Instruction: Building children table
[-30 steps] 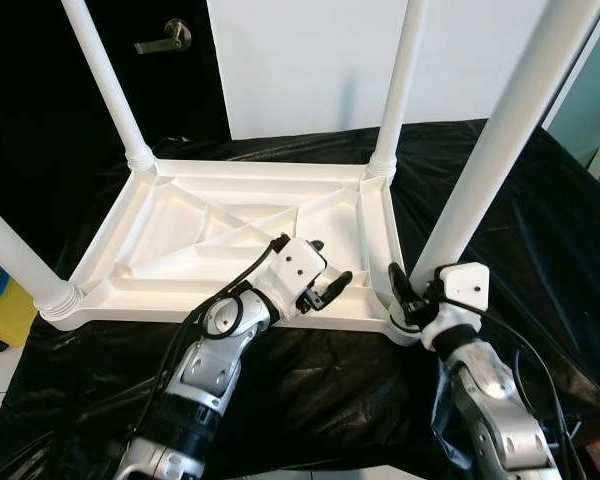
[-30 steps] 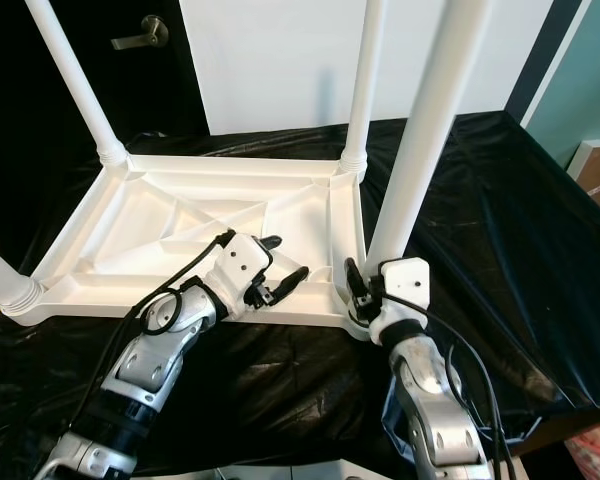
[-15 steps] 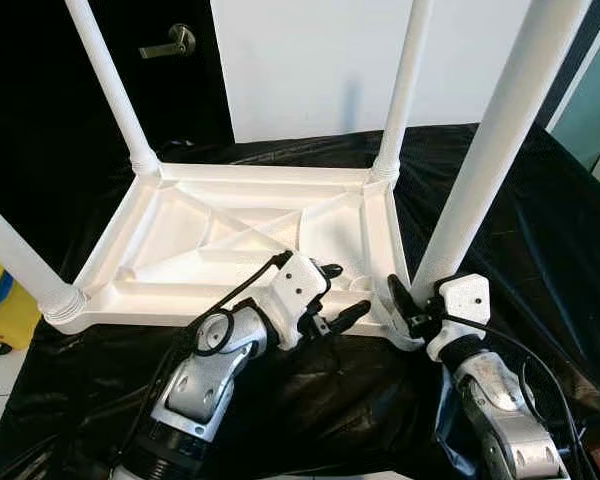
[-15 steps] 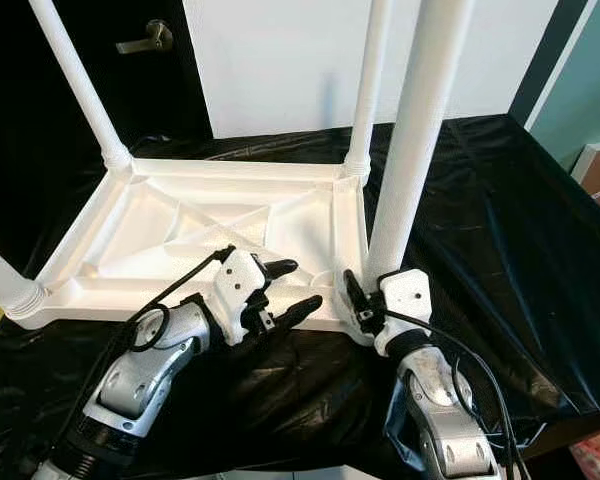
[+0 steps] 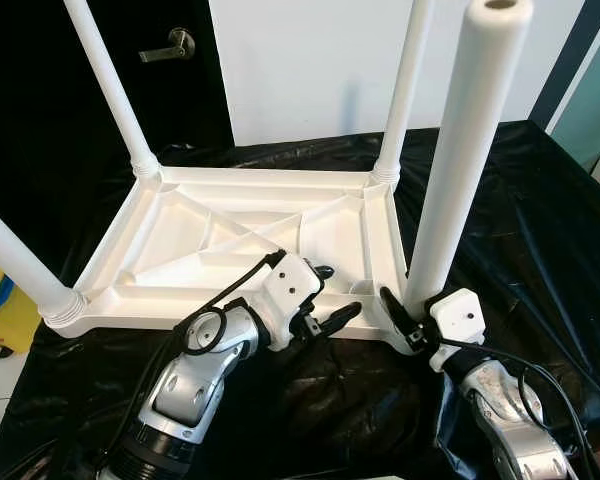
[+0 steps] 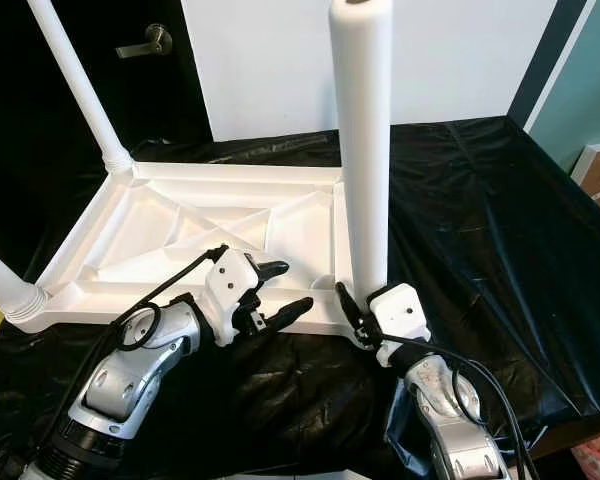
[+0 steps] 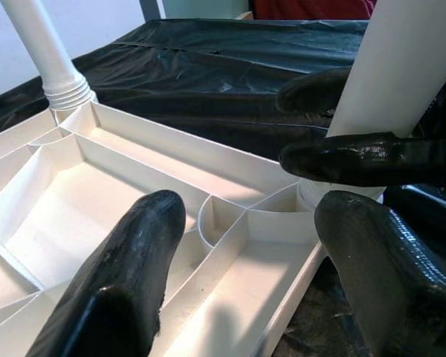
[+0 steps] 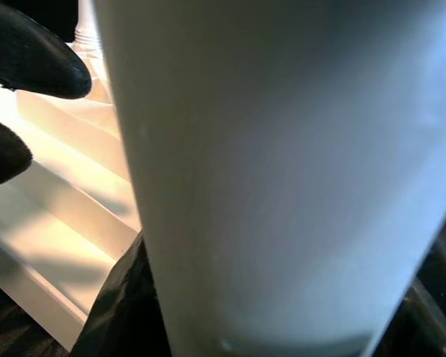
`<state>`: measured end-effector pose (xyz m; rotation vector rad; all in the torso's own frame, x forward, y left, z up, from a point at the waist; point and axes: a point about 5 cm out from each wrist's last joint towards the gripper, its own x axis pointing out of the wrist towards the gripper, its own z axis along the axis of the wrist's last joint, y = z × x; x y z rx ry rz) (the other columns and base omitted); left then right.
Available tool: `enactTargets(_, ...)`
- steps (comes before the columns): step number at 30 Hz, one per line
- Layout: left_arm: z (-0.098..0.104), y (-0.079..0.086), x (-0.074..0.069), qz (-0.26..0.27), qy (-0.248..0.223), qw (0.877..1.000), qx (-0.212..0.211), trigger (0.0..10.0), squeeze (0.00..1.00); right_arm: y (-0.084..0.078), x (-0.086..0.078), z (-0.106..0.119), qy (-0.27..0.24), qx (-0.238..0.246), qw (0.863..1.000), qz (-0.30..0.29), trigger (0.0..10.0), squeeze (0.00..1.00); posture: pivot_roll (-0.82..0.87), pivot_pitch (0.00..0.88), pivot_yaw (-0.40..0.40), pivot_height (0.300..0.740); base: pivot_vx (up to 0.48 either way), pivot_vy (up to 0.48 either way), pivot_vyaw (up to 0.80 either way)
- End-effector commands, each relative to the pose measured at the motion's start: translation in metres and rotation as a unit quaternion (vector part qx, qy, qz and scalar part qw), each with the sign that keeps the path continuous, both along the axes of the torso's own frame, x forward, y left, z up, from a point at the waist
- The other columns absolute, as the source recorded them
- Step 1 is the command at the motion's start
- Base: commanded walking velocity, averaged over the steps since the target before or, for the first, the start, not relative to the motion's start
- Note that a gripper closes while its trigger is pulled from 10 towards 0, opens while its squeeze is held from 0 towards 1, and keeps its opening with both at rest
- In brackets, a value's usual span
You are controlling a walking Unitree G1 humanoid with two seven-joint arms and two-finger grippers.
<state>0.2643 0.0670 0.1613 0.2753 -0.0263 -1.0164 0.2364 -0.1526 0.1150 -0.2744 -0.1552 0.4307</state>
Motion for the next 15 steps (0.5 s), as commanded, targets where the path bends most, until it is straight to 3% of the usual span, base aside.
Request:
enactTargets(1,0.001,-0.002,-0.003,-0.012,0.006,1.0,0.001,10.0,0.0,-0.002,-0.008,-0.03,0.076,-0.005,0.997,-0.001,10.0,0.0,-0.07,0.026,0.03,0.74,0.0,0.0,0.0)
enactTargets(3,0.001,-0.002,-0.003,-0.012,0.005,1.0,0.002,10.0,0.0,-0.003,-0.007,-0.032,0.085,0.007,0.996,-0.005,10.0,0.0,-0.07,0.027,0.03,0.74,0.0,0.0,0.0)
enactTargets(4,0.002,-0.002,-0.003,-0.011,0.004,1.0,0.003,10.0,0.0,-0.004,-0.004,-0.035,0.113,0.052,0.992,-0.023,10.0,0.0,-0.07,0.029,0.031,0.74,0.0,0.0,0.0)
enactTargets(5,0.002,-0.002,-0.003,-0.011,0.004,1.0,0.003,10.0,0.0,-0.004,-0.004,-0.035,0.119,0.06,0.991,-0.026,10.0,0.0,-0.07,0.029,0.031,0.74,0.0,0.0,0.0)
enactTargets(15,0.005,0.0,-0.003,-0.009,0.003,1.0,0.009,10.0,0.0,-0.011,0.007,-0.044,0.181,0.088,0.977,-0.073,10.0,0.0,-0.07,0.036,0.036,0.74,0.0,0.0,0.0)
